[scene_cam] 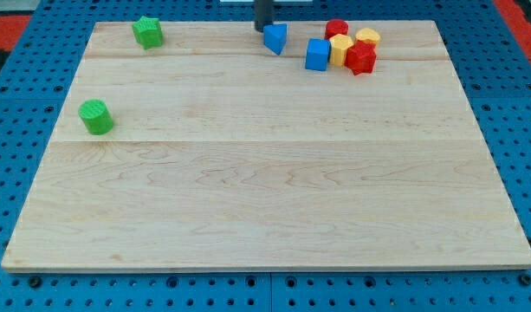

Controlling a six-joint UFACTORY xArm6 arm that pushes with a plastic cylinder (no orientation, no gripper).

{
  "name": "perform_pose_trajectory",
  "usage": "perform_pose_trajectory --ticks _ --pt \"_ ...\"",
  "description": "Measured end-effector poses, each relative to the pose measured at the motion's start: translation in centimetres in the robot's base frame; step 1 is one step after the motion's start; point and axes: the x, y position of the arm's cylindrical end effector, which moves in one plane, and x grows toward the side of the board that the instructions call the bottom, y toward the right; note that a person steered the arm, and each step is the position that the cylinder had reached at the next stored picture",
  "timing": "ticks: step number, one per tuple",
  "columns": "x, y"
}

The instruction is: Push the green circle to the top center

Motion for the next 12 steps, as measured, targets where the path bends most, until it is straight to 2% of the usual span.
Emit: perform_pose_trajectory --ticks 1,3,4,7,8,9,11,12 --pt "1.3 -2.1" --pt "2.8 6.5" --pt "4.5 5.9" --pt "26.9 -16.1" --pt "29.8 -24.4" --pt "27.6 -26.0" --pt "21.0 -22.4" --pt "20.0 -19.5"
